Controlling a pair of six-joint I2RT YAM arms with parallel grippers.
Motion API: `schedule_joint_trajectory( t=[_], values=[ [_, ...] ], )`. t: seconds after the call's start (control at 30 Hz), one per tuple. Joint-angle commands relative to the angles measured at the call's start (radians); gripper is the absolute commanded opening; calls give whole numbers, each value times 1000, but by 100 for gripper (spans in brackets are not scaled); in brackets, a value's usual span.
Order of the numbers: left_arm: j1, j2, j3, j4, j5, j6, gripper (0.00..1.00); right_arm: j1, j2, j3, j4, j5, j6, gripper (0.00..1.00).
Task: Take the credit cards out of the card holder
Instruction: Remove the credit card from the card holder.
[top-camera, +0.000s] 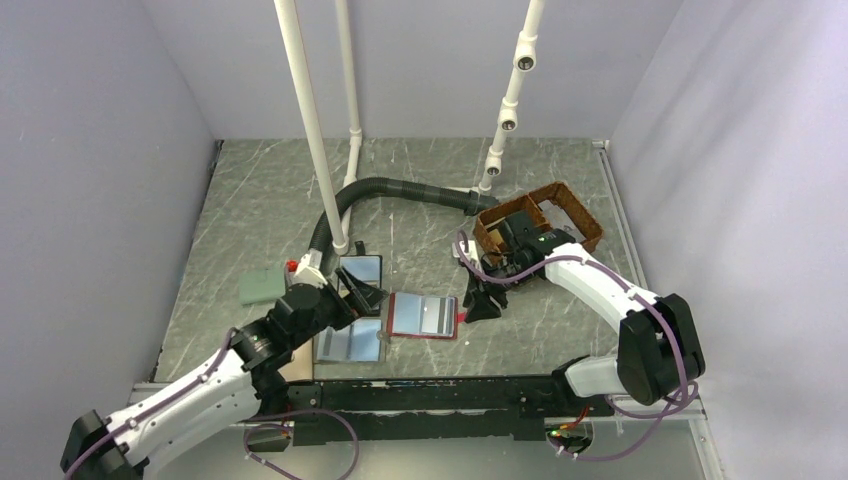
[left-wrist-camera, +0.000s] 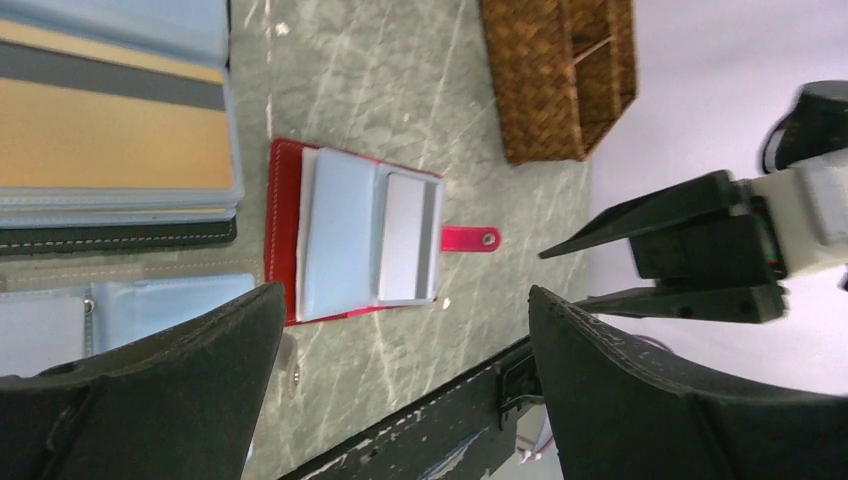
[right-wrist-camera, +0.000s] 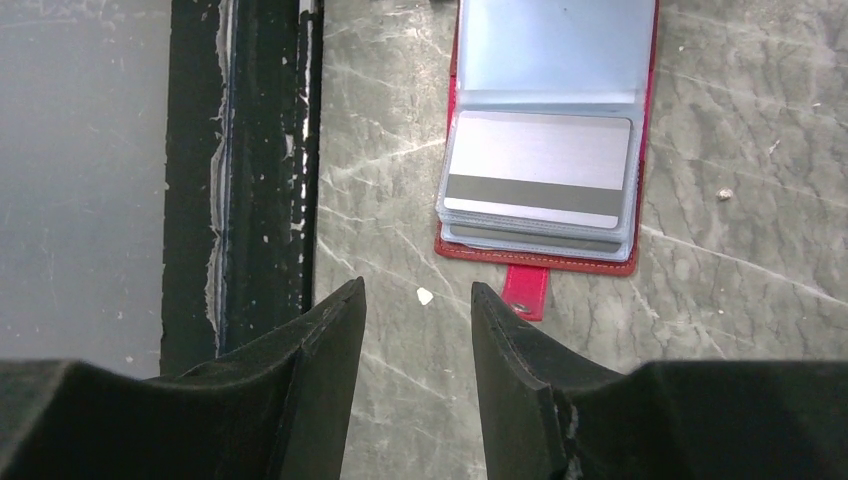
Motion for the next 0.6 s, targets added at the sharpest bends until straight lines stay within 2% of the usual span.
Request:
schedule_joint_trajectory(
  t=[0.0,0.23,0.57],
  values=[
    [2,114,37,109,65,3,95,20,-9,-4,38,19,-28,45],
    [1,305,94,197,161,18,94,36,-10,-11,55,48,-20,45],
    [1,455,98,332,238,4,91,47,-14,-23,93,88,6,46]
  ],
)
